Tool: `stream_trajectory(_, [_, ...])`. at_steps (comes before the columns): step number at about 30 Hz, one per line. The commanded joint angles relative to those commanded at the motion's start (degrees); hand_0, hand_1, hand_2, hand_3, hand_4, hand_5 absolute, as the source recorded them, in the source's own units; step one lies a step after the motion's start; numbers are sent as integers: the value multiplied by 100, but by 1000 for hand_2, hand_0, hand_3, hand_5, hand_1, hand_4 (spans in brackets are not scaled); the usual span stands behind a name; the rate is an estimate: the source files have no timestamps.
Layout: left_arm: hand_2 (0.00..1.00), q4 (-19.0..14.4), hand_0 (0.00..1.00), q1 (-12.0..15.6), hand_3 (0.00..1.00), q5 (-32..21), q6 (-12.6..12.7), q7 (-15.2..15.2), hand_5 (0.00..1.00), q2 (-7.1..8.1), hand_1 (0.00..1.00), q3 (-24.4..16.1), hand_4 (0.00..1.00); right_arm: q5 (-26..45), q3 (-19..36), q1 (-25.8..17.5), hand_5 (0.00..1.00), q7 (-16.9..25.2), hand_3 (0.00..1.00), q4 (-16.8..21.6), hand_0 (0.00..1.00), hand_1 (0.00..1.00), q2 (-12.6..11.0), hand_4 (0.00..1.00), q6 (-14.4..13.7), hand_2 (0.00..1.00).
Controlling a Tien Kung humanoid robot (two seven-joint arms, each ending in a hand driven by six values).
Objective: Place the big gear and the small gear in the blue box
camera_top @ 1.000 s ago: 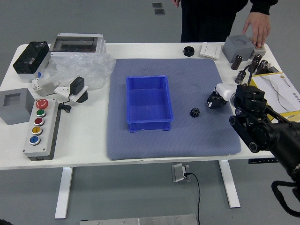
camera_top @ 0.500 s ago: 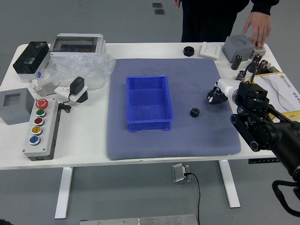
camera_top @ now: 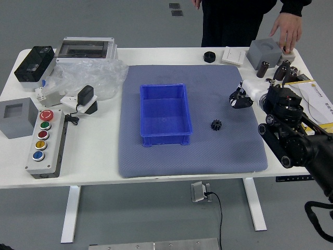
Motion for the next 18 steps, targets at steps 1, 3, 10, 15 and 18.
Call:
stream_trajectory(1, [864, 0, 884, -1, 849, -3, 0, -1, 504, 1, 866, 1, 797, 0, 7, -15, 353, -8, 613, 73, 527, 459, -8, 389, 0, 536])
stream_trajectory(3, [862, 0, 884, -4, 848, -9, 0, -1, 508, 4, 865, 1, 797, 0, 14, -49, 338, -25, 598, 251, 540, 456, -24, 375, 1, 530])
stream_trajectory(10, [863, 0, 883, -3, 848, -31, -1, -4, 511, 13, 865, 9, 798, 0, -57, -184, 335, -85, 592, 978, 545, 454, -39, 371, 90, 525])
stream_trajectory(15, [863, 0, 883, 4, 846, -40, -5, -2, 516, 16, 864, 17, 800, 0, -187, -241, 335, -114, 591, 1512, 548, 453, 30, 370, 138, 525])
stream_trajectory(18, [863, 0, 883, 10, 846, -42, -8, -1, 516, 19, 864, 22, 800, 0, -294, -234, 335, -121, 591, 1754, 548, 453, 105, 370, 155, 525])
